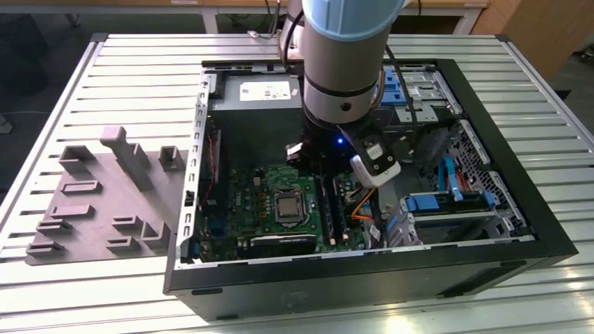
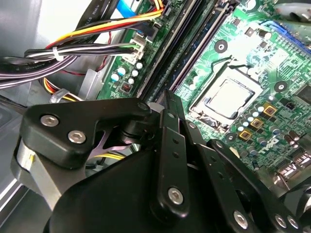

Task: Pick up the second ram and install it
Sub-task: 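Press down the second ram until it locks into place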

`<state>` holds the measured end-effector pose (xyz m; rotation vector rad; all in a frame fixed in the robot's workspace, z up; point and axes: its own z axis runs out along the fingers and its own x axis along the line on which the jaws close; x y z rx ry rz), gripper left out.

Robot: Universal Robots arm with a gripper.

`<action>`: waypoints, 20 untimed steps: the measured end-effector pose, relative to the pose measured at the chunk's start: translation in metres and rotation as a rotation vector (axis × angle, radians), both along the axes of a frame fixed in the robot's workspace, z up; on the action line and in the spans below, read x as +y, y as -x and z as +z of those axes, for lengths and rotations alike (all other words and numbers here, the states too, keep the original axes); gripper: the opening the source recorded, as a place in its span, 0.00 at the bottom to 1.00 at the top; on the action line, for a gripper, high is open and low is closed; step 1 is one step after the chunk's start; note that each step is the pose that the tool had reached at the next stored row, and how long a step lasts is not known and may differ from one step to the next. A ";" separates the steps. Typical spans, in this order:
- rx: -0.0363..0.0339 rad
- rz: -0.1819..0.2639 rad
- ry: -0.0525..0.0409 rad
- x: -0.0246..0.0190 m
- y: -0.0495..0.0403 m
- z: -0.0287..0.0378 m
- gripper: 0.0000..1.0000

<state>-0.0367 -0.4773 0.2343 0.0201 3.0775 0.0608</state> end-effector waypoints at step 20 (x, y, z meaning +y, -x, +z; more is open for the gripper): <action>0.0000 0.000 0.0000 -0.0079 0.0000 0.0000 0.11</action>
